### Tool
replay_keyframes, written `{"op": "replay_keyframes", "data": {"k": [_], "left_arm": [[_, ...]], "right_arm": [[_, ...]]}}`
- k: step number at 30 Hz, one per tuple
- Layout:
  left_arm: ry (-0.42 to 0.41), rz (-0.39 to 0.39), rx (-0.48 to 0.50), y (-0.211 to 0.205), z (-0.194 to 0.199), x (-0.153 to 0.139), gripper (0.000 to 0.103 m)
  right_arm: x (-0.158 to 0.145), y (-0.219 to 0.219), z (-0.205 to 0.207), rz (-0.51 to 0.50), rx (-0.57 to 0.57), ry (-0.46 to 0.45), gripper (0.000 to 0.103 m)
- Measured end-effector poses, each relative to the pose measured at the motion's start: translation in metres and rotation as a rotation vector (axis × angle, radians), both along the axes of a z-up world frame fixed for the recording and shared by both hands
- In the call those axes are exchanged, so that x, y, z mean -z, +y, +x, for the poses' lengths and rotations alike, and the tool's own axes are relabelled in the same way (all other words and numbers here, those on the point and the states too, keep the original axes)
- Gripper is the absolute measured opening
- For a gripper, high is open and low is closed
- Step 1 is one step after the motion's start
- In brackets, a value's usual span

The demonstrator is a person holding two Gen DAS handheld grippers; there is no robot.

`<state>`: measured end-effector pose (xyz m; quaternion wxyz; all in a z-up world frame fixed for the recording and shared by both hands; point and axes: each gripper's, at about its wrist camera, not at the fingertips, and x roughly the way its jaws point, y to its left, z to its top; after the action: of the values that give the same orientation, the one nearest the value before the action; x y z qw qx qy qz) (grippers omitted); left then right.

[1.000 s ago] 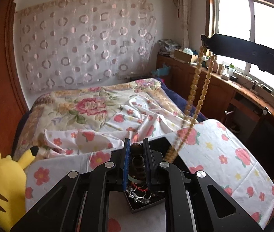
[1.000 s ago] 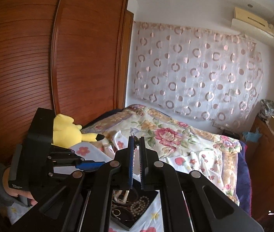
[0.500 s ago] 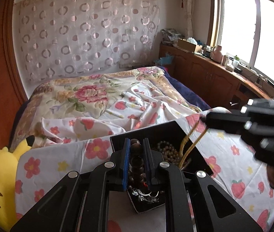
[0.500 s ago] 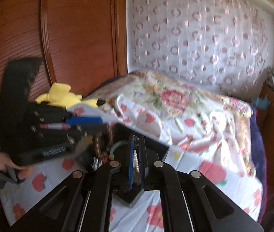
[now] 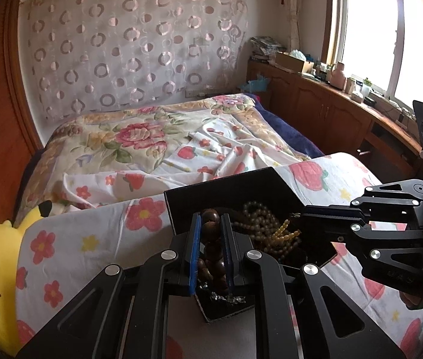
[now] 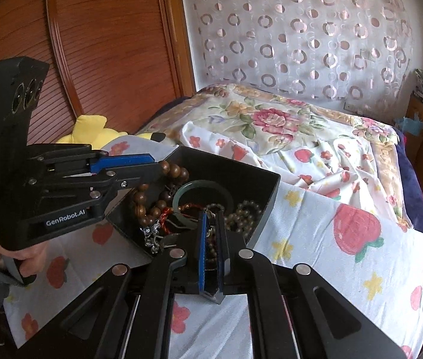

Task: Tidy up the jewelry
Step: 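Lower both held pieces into the black box and open both grippers, then withdraw both grippers and move the right gripper to the green pendant chain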

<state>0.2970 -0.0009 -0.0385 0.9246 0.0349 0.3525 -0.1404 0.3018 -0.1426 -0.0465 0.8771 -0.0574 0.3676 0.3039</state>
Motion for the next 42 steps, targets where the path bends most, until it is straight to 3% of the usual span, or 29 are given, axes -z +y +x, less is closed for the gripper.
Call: {"op": "replay_keyframes", "data": {"k": [3,5,7,11,13,17,19,24,42], "left_arm": [[-0.001,0.003,-0.001,0.000,0.000,0.000,0.012],[-0.001,0.007,-0.004,0.000,-0.001,0.000,0.017],[-0.008,0.010,-0.009,0.000,-0.003,0.000,0.034],[-0.017,0.004,-0.020,0.004,-0.009,-0.003,0.044],[-0.020,-0.002,-0.027,0.006,-0.013,-0.005,0.057],[-0.030,0.007,-0.039,0.008,-0.024,-0.009,0.070],[-0.037,0.019,-0.053,0.009,-0.032,-0.009,0.082],[-0.036,0.018,-0.068,0.009,-0.050,-0.007,0.093],[0.022,0.019,-0.060,0.010,-0.102,0.027,0.095]], "right_arm": [[0.000,0.002,-0.002,-0.013,0.002,-0.008,0.008],[0.001,0.001,-0.002,-0.016,0.007,-0.008,0.029],[0.000,0.001,-0.002,-0.015,0.009,-0.014,0.036],[-0.002,0.000,-0.005,-0.020,0.014,-0.018,0.036],[-0.004,0.000,-0.006,-0.021,0.013,-0.023,0.036],[-0.008,-0.001,-0.012,-0.019,0.017,-0.028,0.036],[-0.009,-0.002,-0.020,-0.019,0.018,-0.033,0.036],[-0.009,-0.006,-0.042,-0.021,0.020,-0.038,0.036],[0.043,-0.032,-0.134,-0.071,0.051,0.076,0.036]]}}
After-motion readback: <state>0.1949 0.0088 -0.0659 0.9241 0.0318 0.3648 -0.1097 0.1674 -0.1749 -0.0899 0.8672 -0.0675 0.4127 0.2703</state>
